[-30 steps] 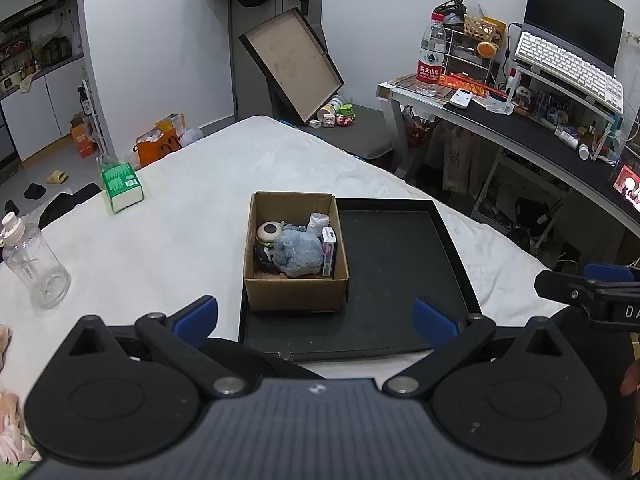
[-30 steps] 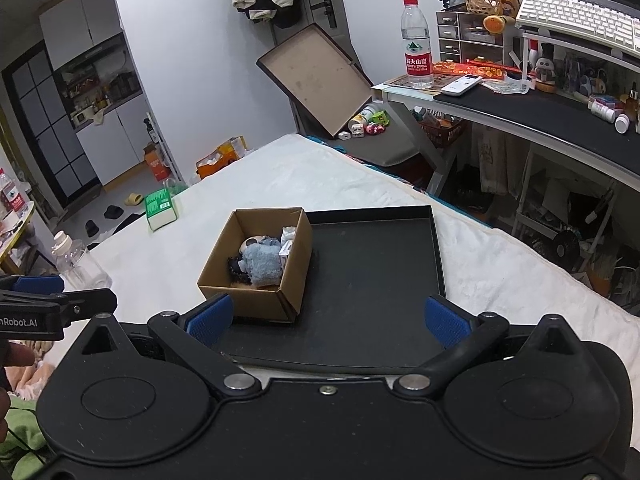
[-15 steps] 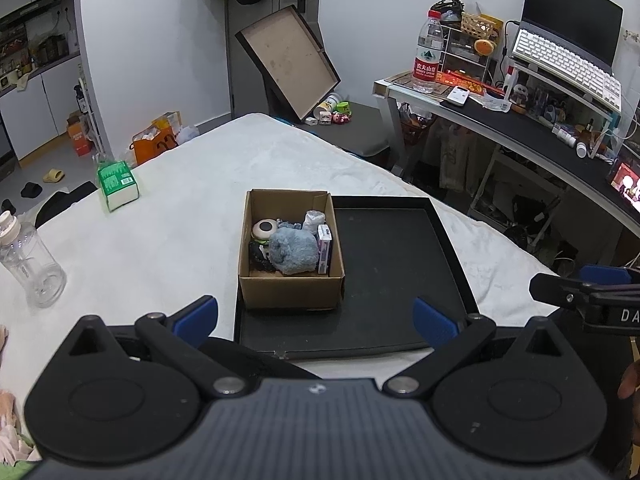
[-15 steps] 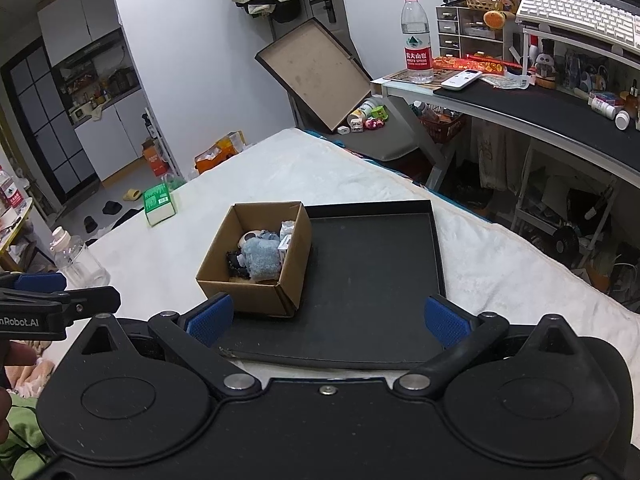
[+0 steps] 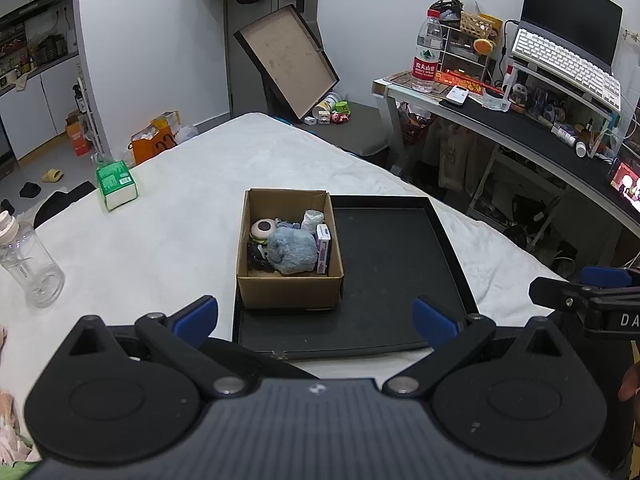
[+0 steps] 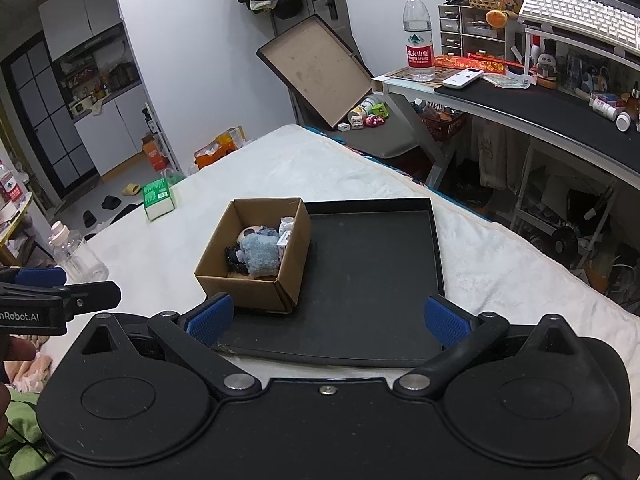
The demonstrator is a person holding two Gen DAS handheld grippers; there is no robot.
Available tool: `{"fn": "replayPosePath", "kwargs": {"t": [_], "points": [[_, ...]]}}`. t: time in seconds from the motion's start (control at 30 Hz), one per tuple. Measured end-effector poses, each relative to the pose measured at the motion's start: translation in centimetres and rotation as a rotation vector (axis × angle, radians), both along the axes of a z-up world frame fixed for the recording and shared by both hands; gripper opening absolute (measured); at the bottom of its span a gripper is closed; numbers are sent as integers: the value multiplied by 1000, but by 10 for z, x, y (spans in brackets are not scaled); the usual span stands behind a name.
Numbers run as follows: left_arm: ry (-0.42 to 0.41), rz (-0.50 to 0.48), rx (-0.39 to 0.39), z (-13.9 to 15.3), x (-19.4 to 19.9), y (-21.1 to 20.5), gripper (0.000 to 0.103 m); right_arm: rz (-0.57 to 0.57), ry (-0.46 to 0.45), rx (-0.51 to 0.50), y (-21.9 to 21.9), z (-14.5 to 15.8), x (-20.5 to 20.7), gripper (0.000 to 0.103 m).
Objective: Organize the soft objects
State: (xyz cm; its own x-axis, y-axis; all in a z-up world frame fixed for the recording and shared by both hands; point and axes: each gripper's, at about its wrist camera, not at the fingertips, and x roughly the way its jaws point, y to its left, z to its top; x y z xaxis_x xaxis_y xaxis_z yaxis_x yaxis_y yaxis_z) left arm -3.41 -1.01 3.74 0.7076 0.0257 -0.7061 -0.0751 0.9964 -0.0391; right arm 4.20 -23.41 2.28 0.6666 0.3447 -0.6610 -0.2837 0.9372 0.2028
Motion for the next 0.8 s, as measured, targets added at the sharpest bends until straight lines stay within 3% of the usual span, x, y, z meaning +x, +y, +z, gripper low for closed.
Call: {"fn": "replayPosePath", "kwargs": {"t": [0.8], "points": [[9, -4, -3, -5, 4, -5, 103, -4, -1, -9, -1, -2, -1, 103]]}}
